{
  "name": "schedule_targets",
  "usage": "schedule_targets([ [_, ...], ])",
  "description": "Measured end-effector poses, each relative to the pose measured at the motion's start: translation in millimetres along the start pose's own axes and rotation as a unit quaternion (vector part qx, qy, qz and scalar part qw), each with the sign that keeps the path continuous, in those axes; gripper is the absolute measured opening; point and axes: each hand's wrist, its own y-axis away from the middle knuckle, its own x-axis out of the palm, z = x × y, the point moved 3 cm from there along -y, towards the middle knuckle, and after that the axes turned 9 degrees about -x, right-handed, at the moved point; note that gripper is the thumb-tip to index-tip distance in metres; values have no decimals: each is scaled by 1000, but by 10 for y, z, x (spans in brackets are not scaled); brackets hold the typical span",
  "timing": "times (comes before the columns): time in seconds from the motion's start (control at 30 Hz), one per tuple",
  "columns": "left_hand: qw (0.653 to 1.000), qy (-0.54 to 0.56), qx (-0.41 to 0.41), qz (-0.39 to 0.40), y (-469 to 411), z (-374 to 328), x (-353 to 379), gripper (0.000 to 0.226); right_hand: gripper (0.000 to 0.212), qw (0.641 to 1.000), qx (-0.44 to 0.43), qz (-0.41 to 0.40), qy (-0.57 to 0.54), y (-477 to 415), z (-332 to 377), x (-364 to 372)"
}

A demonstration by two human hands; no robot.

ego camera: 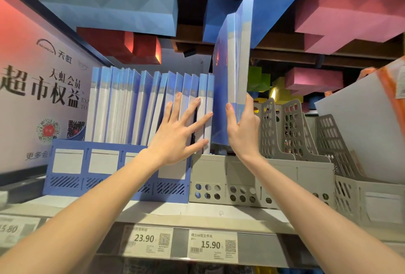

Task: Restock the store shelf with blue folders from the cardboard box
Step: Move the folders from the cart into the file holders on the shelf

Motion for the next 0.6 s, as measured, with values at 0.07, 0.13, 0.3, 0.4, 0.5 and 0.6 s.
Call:
schedule_targets([
  [0.07,1000,-5,-3,1,-3,4,5,72,46,1000,-3,2,2,-16,-20,44],
  [0.13,1000,-5,-4,4,-7,10,11,73,47,1000,9,6,7,-7,-53,112],
  [0.3,1000,-8,-7,12,0,12,13,77,53,997,70,24,-1,77,-162,284],
  [0.4,1000,-7,-8,12,-2,13,8,77,49,991,124,43,-40,111,-246,339],
  [0.5,1000,-6,-10,6,-1,16,20,77,44,984,152,70,-52,141,-260,372],
  [0.6,1000,-4,-9,3,-4,24,22,77,41,977,164,124,-62,151,-291,380],
])
